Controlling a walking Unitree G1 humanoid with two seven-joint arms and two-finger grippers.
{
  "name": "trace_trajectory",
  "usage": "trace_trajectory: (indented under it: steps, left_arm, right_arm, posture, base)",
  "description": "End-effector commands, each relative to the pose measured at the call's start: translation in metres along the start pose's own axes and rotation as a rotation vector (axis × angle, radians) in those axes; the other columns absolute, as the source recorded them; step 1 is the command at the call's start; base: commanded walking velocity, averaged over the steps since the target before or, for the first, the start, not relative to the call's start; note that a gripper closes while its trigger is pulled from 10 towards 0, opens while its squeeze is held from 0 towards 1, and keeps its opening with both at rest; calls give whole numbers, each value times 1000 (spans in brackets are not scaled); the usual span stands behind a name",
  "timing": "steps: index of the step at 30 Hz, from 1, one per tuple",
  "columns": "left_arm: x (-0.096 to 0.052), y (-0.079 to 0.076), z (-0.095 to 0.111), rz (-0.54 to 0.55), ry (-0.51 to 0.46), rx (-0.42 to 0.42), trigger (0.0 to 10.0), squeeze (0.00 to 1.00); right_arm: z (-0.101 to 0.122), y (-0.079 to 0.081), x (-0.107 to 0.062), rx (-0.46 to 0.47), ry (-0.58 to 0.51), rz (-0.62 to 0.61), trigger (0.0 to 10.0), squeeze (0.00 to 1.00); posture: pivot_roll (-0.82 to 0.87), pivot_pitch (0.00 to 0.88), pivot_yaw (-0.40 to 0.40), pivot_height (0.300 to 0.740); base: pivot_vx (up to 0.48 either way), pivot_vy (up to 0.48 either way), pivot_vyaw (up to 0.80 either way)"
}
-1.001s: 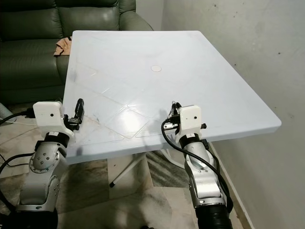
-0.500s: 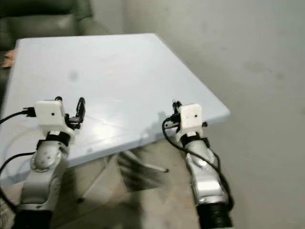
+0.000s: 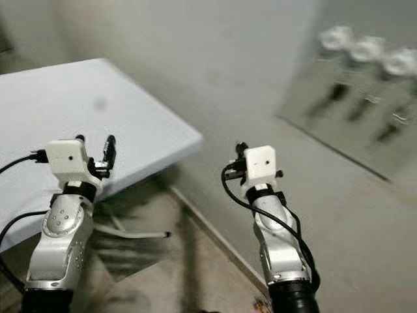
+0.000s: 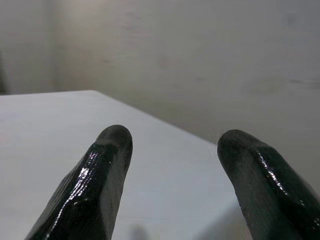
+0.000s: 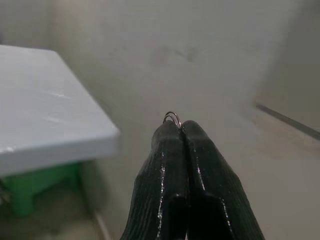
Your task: Hang keys on a hook
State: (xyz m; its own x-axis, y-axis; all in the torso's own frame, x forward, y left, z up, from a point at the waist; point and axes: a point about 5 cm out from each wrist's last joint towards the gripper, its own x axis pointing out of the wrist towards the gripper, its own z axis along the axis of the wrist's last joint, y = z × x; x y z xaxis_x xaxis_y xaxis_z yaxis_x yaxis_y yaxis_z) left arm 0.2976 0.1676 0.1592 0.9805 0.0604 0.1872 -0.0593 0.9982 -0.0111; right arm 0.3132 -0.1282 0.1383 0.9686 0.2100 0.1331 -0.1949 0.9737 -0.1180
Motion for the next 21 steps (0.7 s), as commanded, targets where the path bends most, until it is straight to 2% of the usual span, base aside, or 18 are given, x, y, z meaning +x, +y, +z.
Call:
trace_trajectory:
  steps: [1,3,7,12,15,18,21]
  left_arm:
    - [0,1,3,14,-7,5,10000,0]
    - [0,1,3,21,-7,14,10000,0]
    - [0,2,1,33,12,-63,10000,0]
    - [1,3,1,39,20,-76,10000,0]
    - [1,3,0,49,28,-114,10000,0]
    - [1,4,1,52,28,-99,10000,0]
    - [0,1,-1,58,42,-94,10000,0]
  right_arm:
    - [5,-2,0,-2,-25,-1,10000,0]
    - [6,-2,0,5,-39,-1,10000,0]
    - [7,-2,-1,19,-31,14,10000,0]
    - [7,-2,-1,13,-34,15,10000,0]
    - [7,-3,-1,17,-35,16,10000,0]
    - [7,-3,-1,10,-35,19,10000,0]
    - [7,-3,-2,8,-33,21,10000,0]
  posture:
    - [-41,56,-39,740]
    - [-41,58,-40,740]
    - [-42,60,-42,740]
    - [-43,62,-43,740]
    - [-43,64,-45,740]
    - [-44,65,-47,740]
    - [-48,69,-48,740]
  base:
    - [0,0,-631]
    - [0,0,-631]
    - [0,0,0]
    - [0,0,0]
    - [0,480,0]
    - [0,480,0]
    - [0,0,0]
